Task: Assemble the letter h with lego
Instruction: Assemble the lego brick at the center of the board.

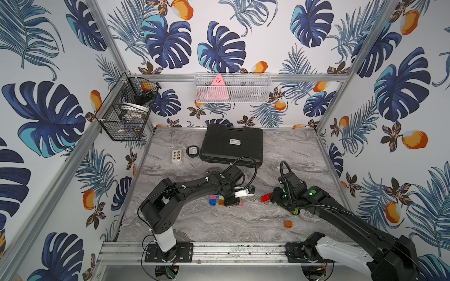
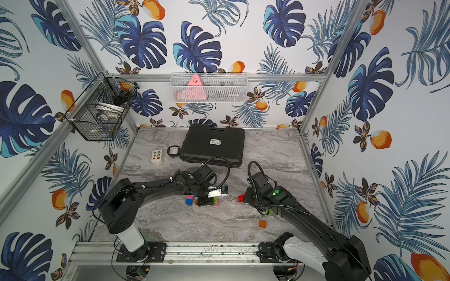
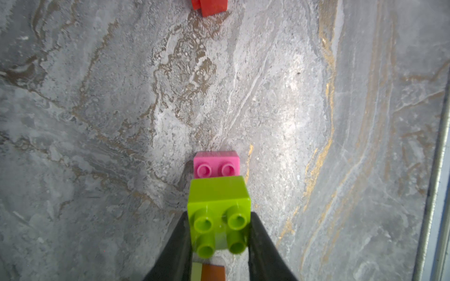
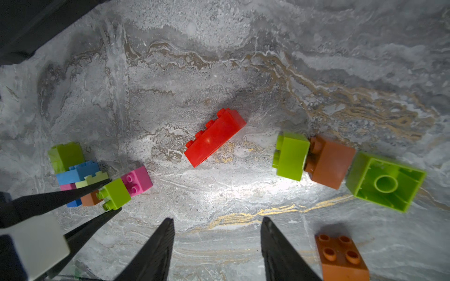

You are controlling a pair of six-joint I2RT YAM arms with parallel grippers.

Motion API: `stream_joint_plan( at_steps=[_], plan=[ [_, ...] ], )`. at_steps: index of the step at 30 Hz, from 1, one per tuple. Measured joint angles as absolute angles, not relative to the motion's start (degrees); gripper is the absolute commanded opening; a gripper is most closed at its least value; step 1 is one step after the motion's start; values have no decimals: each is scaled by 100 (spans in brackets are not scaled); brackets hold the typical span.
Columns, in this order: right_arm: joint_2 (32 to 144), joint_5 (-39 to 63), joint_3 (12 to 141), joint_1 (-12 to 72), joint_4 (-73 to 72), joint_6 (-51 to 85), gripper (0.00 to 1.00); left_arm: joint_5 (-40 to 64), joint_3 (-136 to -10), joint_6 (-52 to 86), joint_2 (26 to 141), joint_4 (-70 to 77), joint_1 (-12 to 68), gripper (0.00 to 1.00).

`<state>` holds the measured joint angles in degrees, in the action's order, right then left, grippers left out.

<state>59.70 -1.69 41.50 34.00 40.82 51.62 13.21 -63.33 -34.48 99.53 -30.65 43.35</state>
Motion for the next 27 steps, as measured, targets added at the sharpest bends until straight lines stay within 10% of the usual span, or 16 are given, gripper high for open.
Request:
stream_joint_plan(
  at_steps=[27],
  plan=[
    [6215, 36, 4110, 3330, 4016, 5006, 59, 1140, -6652, -3824, 10263, -3107, 4510, 29]
  ],
)
